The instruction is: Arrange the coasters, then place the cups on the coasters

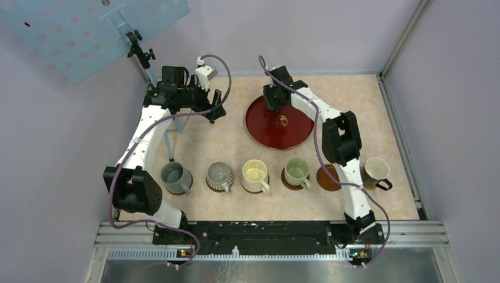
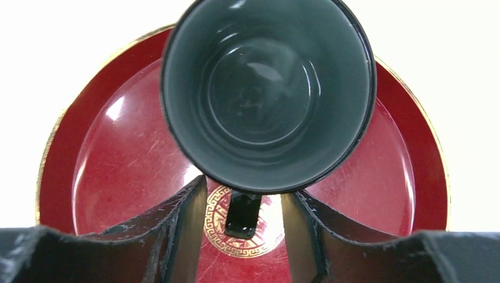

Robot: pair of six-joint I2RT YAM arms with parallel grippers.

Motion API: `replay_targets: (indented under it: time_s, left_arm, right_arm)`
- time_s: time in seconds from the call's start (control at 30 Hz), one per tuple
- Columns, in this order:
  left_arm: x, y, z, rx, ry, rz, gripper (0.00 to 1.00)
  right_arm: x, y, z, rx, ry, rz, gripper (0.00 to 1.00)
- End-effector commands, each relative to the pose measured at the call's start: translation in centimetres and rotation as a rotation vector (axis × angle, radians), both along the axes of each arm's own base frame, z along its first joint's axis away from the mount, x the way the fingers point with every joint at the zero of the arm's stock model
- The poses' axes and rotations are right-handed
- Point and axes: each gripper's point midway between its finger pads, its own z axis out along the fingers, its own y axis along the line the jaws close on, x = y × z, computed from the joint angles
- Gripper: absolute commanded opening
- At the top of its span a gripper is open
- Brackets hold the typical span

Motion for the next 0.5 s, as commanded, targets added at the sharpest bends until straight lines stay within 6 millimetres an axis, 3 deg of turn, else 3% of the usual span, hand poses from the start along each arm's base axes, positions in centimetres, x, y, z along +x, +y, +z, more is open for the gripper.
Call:
replay_targets:
  time_s: [0.0,0.17,0.27,0.4,0.47]
  left_arm:
    - [0.8,0.1,1.6,-0.013,-0.058,0.003,0.99]
    - [0.9,0.3,1.4,-0.013,-0.054,0.005,0.99]
    - [0.8,0.5,1.1,-0.007,-0.046,0.006,0.99]
    - [0.8,0.9,0.8,0.001,-0.042,0.001,0.99]
    - [0.7,0.9,0.7,0.006,-0.038,-0.006,0.99]
  right_arm:
    - [2.0,-0.9,0.4,0.019,-0.034,-0.047,0.46]
    - [2.2,-1.2,0.0,0.028,-0.024,-0.04,0.37]
    - [2.2,-1.4,0.3,0.023,-0.029,-0.031,0.26]
    - [1.7,-2.4,0.8,0.023,-0.024,-0.02,0.03]
    - [1.4,-2.9,2.0,0.035,-0.037,0.0,0.0]
